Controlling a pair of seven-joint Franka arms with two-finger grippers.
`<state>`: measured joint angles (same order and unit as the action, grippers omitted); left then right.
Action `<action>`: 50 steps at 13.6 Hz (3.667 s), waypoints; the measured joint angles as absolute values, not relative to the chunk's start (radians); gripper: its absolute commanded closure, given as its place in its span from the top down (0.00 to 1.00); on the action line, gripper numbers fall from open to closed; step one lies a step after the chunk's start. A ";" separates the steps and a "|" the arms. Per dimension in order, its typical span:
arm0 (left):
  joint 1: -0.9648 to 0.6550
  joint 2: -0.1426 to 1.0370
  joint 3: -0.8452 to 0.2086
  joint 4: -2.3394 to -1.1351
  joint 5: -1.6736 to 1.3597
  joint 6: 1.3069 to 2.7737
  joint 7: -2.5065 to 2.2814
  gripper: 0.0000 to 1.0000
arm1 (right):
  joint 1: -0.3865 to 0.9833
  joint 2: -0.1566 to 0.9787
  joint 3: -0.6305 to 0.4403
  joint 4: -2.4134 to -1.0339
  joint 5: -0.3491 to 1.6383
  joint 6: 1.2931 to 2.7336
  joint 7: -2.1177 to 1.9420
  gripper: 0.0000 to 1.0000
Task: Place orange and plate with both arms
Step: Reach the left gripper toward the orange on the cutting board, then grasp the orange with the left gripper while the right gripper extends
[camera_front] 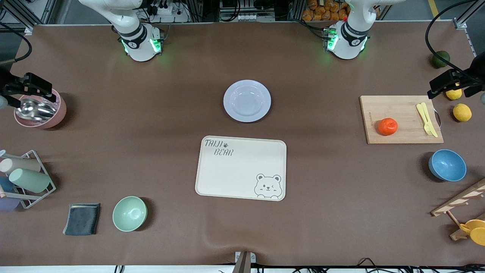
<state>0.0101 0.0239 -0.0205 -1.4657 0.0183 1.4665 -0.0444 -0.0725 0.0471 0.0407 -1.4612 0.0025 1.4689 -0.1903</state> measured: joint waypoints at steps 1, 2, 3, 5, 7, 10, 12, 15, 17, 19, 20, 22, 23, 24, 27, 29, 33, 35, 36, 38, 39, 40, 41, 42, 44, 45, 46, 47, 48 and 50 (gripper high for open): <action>0.010 0.024 -0.021 -1.466 0.018 1.466 -0.044 1.00 | -0.073 0.047 0.041 -1.461 0.003 1.469 -0.190 1.00; 0.010 0.024 -0.021 -1.465 0.018 1.466 -0.044 1.00 | -0.073 0.047 0.041 -1.461 0.003 1.469 -0.190 1.00; 0.010 0.024 -0.021 -1.465 0.021 1.465 -0.044 1.00 | -0.073 0.047 0.041 -1.461 0.003 1.469 -0.190 1.00; 0.010 0.024 -0.021 -1.467 0.027 1.461 -0.044 1.00 | -0.073 0.048 0.041 -1.461 0.003 1.468 -0.190 1.00; 0.010 0.028 -0.021 -1.488 0.030 1.450 -0.044 1.00 | -0.073 0.052 0.041 -1.461 0.003 1.467 -0.190 1.00; 0.055 0.052 -0.021 -1.629 0.033 1.560 -0.044 1.00 | -0.073 0.064 0.040 -1.462 0.002 1.463 -0.190 1.00; 0.107 0.070 -0.020 -1.774 0.033 1.715 -0.038 1.00 | -0.073 0.068 0.040 -1.463 0.003 1.461 -0.190 1.00; 0.139 0.089 -0.020 -1.975 0.033 1.934 -0.037 1.00 | -0.074 0.070 0.040 -1.467 0.003 1.456 -0.189 1.00; 0.139 0.105 -0.020 -2.079 0.033 2.020 -0.038 1.00 | -0.077 0.071 0.040 -1.480 0.003 1.454 -0.188 1.00; 0.157 0.145 -0.020 -2.115 0.033 2.041 -0.038 1.00 | -0.079 0.073 0.040 -1.500 0.004 1.446 -0.188 1.00; 0.168 0.166 -0.020 -2.116 0.033 2.046 -0.038 1.00 | -0.079 0.076 0.041 -1.508 0.005 1.444 -0.188 1.00; 0.179 0.192 -0.020 -2.115 0.033 2.056 -0.037 1.00 | -0.079 0.087 0.042 -1.528 0.019 1.440 -0.188 1.00; 0.180 0.200 -0.020 -2.115 0.033 2.058 -0.037 1.00 | -0.080 0.096 0.042 -1.541 0.040 1.440 -0.188 1.00; 0.181 0.208 -0.020 -2.115 0.033 2.064 -0.038 1.00 | -0.080 0.106 0.042 -1.553 0.060 1.440 -0.188 1.00; 0.181 0.233 -0.020 -2.116 0.036 2.088 -0.038 1.00 | -0.084 0.144 0.042 -1.576 0.118 1.441 -0.186 1.00; 0.183 0.257 -0.020 -2.117 0.087 2.107 -0.039 1.00 | -0.103 0.164 0.042 -1.597 0.165 1.443 -0.185 1.00; 0.214 0.306 -0.021 -2.118 0.106 2.123 -0.040 1.00 | -0.127 0.200 0.042 -1.646 0.238 1.450 -0.185 1.00; 0.220 0.323 -0.021 -2.120 0.106 2.125 -0.040 1.00 | -0.128 0.206 0.042 -1.673 0.294 1.453 -0.185 1.00; 0.220 0.329 -0.021 -2.120 0.106 2.129 -0.040 1.00 | -0.132 0.210 0.042 -1.686 0.328 1.453 -0.185 1.00; 0.220 0.335 -0.025 -2.122 0.105 2.131 -0.040 1.00 | -0.141 0.217 0.042 -1.725 0.405 1.457 -0.185 1.00; 0.220 0.337 -0.025 -2.123 0.099 2.131 -0.041 1.00 | -0.144 0.221 0.042 -1.752 0.442 1.472 -0.185 1.00; 0.220 0.341 -0.026 -2.124 0.087 2.132 -0.041 1.00 | -0.145 0.223 0.042 -1.778 0.464 1.494 -0.185 1.00; 0.220 0.348 -0.026 -2.125 0.077 2.138 -0.041 1.00 | -0.145 0.225 0.043 -1.800 0.475 1.514 -0.186 1.00; 0.220 0.354 -0.026 -2.126 0.075 2.144 -0.041 1.00 | -0.145 0.227 0.045 -1.817 0.486 1.528 -0.186 1.00; 0.220 0.369 -0.026 -2.128 0.075 2.154 -0.041 1.00 | -0.145 0.238 0.049 -1.832 0.520 1.533 -0.186 1.00; 0.220 0.377 -0.026 -2.129 0.075 2.161 -0.041 1.00 | -0.145 0.250 0.049 -1.835 0.546 1.533 -0.186 1.00; 0.220 0.383 -0.026 -2.130 0.075 2.164 -0.041 1.00 | -0.145 0.262 0.049 -1.841 0.576 1.533 -0.186 1.00; 0.220 0.388 -0.026 -2.131 0.075 2.165 -0.041 1.00 | -0.145 0.273 0.049 -1.858 0.614 1.536 -0.188 1.00; 0.220 0.391 -0.026 -2.132 0.075 2.165 -0.041 1.00 | -0.145 0.283 0.049 -1.881 0.653 1.548 -0.203 1.00; 0.220 0.398 -0.026 -2.133 0.075 2.167 -0.041 0.80 | -0.145 0.299 0.050 -1.930 0.691 1.587 -0.250 1.00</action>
